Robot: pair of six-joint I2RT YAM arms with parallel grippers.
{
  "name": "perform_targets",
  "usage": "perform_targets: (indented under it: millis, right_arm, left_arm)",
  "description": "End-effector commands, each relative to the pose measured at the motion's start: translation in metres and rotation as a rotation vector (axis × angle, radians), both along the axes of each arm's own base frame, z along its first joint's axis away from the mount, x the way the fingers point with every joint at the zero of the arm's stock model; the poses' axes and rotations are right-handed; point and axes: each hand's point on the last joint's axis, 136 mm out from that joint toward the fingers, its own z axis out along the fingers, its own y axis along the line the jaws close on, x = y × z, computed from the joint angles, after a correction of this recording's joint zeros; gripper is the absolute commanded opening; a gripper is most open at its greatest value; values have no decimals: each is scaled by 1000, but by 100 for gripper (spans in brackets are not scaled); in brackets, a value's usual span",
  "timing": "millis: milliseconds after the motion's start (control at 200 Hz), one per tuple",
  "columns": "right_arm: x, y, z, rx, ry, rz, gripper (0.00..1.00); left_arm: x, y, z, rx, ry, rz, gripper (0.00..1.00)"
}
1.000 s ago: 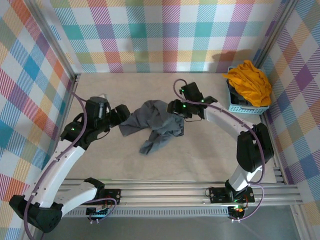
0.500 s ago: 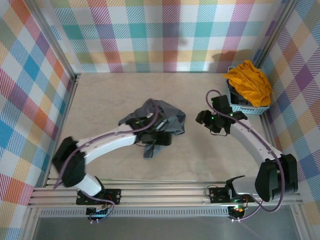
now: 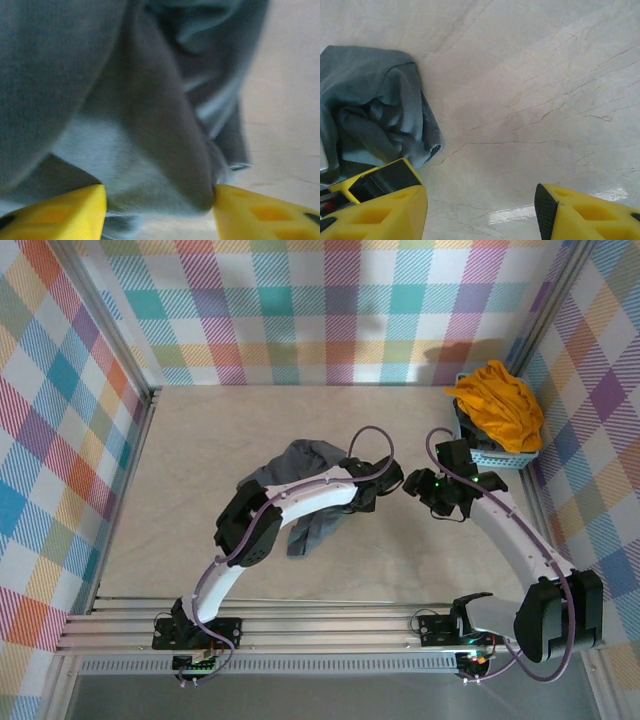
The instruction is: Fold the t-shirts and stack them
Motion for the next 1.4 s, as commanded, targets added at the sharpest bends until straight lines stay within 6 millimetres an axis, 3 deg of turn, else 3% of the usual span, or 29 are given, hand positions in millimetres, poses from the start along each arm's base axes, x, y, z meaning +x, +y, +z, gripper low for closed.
perform_targets:
  millis: [0, 30, 135, 245, 375, 550, 680, 945, 1155, 1260, 1394]
  right_arm:
    - [-6, 1, -1, 24, 15, 1, 59]
    - [-5, 2, -2, 27, 15, 4, 59]
    - [-1, 10, -5, 57, 9, 31, 56]
    - [4, 21, -10, 91, 14, 77, 55]
    - [14, 35, -11, 90, 23, 143, 54]
    - [30, 68, -2, 111, 1, 248, 57]
    - [37, 93, 1, 123, -11, 304, 58]
    - [39, 161, -18, 238, 16, 420, 72]
    - [19, 206, -37, 201, 68, 486, 71]
    - [16, 206, -56, 159, 106, 422, 66]
    - [36, 189, -76, 183, 104, 303, 64]
  left_arm:
    - [15, 30, 26, 72, -59, 30, 24]
    - [16, 29, 32, 63, -75, 21, 12]
    - [21, 35, 64, 53, -144, 0, 0]
    - [21, 49, 115, 6, -244, 14, 0]
    - [19, 91, 173, -72, -332, 82, 0]
    - [12, 144, 253, -334, -429, 105, 0]
    - [11, 192, 293, -482, -487, 161, 0]
    - [16, 233, 308, -532, -491, 176, 0]
    - [17, 254, 307, -511, -497, 216, 0]
    - [16, 269, 302, -453, -495, 254, 0]
    - [7, 317, 274, -227, -444, 421, 0]
